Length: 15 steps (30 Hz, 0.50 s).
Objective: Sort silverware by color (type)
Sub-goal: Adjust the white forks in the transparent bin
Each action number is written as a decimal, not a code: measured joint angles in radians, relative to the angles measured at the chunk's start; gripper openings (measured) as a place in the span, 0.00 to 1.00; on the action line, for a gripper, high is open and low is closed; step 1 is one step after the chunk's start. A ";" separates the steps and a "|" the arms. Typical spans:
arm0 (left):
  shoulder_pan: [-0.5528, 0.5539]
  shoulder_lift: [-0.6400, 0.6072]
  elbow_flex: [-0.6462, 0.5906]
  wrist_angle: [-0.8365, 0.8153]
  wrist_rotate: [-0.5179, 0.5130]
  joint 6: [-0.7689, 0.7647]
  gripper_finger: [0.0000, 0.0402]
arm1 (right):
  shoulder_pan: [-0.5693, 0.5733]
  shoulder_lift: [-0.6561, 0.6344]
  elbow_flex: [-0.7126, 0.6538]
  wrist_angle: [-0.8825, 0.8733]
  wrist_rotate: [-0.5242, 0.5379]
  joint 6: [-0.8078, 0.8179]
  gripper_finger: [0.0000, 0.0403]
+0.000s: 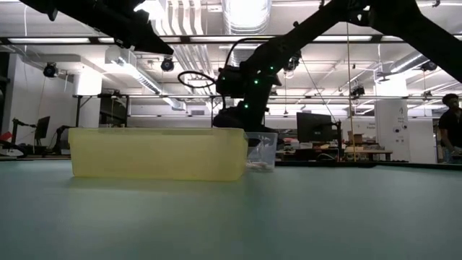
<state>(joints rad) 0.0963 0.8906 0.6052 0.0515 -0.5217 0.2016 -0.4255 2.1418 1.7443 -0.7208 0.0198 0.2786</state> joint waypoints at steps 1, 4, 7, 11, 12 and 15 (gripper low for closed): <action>0.000 0.000 0.000 0.000 0.000 0.000 0.00 | 0.001 -0.001 -0.001 0.005 -0.001 0.000 0.02; 0.000 0.000 0.000 0.000 0.000 0.000 0.00 | 0.004 -0.007 -0.002 0.020 -0.001 0.008 0.02; 0.000 0.000 0.000 0.000 0.000 0.000 0.00 | 0.004 -0.013 -0.002 0.035 0.000 0.008 0.02; 0.000 0.000 0.000 0.000 0.000 0.000 0.00 | 0.004 -0.021 -0.002 0.042 0.006 -0.004 0.02; 0.000 0.000 0.000 0.000 0.000 0.000 0.00 | 0.004 -0.031 -0.003 0.038 0.006 -0.006 0.02; 0.000 0.000 -0.006 -0.026 0.025 -0.001 0.00 | 0.013 -0.084 -0.008 0.025 0.009 -0.051 0.02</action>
<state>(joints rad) 0.0963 0.8904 0.5996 0.0256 -0.4965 0.2008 -0.4123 2.0580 1.7358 -0.6960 0.0292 0.2275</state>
